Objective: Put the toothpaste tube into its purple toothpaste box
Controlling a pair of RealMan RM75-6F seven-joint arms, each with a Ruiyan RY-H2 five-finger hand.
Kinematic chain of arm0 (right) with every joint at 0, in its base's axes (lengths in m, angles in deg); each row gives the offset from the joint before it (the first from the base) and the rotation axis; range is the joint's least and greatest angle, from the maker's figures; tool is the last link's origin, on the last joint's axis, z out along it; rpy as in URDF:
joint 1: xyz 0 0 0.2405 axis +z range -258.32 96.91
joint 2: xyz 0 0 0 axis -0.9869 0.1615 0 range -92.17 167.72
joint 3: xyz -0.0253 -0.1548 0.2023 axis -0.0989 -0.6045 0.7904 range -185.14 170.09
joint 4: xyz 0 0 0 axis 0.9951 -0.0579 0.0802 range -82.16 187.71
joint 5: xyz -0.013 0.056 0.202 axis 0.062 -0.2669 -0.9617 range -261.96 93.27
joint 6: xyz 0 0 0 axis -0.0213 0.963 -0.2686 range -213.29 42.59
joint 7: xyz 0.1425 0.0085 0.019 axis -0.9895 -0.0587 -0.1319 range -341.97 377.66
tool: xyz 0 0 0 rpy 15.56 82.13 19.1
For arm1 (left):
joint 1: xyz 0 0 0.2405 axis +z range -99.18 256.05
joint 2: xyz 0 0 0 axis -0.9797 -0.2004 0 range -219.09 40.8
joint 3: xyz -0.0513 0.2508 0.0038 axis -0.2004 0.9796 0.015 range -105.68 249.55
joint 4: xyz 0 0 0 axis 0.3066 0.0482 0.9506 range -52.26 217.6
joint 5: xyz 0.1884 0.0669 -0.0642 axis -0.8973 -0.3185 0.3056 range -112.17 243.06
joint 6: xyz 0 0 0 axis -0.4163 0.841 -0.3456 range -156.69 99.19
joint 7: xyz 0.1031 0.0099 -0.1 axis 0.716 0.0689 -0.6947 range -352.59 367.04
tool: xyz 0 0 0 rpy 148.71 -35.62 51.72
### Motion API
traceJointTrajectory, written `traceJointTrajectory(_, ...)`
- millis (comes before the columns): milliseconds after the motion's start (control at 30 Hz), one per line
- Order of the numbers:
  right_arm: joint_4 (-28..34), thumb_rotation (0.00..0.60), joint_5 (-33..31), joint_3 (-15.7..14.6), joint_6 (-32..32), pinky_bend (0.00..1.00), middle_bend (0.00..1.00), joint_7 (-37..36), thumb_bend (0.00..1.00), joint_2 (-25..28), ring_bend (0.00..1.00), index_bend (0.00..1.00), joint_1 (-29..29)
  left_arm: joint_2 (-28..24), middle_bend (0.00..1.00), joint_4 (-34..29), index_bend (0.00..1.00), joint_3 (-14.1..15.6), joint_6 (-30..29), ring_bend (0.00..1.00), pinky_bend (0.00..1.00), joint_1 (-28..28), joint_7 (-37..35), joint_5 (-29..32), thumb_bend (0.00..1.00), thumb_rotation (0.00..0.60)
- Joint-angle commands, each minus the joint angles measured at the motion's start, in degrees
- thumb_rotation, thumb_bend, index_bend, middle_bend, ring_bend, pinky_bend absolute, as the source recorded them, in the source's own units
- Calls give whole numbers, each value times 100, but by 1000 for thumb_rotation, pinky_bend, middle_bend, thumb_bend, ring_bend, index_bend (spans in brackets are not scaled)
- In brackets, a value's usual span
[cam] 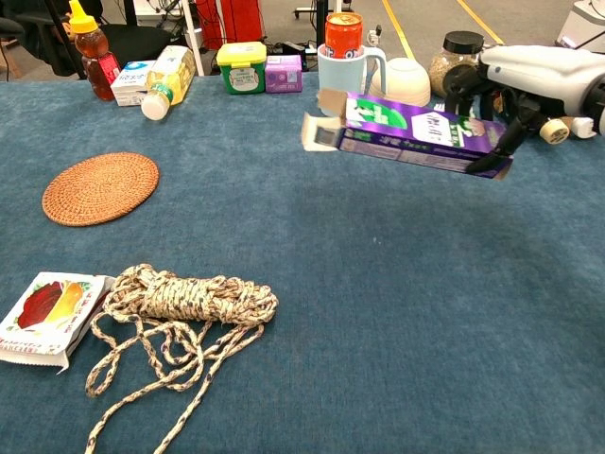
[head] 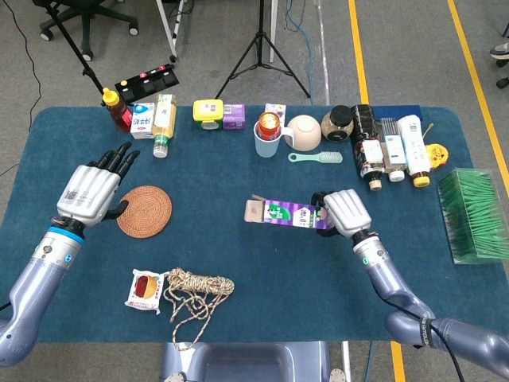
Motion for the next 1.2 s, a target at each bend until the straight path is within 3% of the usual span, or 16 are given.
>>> traceJointTrajectory(33,-766,600,-172,-87,-214,664,576,134,323,-215,551,487,68,-67,0,56,1,26,84,106,398,95,-115,-115,306,600)
traceJointTrajectory(367,-1784,600,-206,-162,-476,654,568,-188,323,-663,538,479,26,-138,0,203,1,-8,200,106,398,249,-298,-306,306,600)
traceJointTrajectory(467,-1807,600,-301,-171,-674,602,477,-180,269,-617,445,373,25,-134,0,225,1,-28,212,106,398,278,-311,-329,305,600)
traceJointTrajectory(533,-1752,600,-432,-122,-722,535,351,-99,155,-589,328,242,19,-127,0,238,1,-42,239,106,398,289,-331,-321,306,600)
traceJointTrajectory(733,-1258,600,-857,-1,-780,365,173,357,36,-311,151,138,3,-141,0,247,1,-87,248,106,398,365,-430,-415,306,600)
traceJointTrajectory(867,-718,600,-970,68,-715,309,141,385,28,-9,108,122,-62,-181,0,229,1,-69,192,106,389,510,-615,-575,305,600)
traceJointTrajectory(1200,640,600,466,-118,415,284,141,-924,0,1264,102,123,-826,-169,0,598,0,347,-678,3,226,1635,-1860,-1788,184,600)
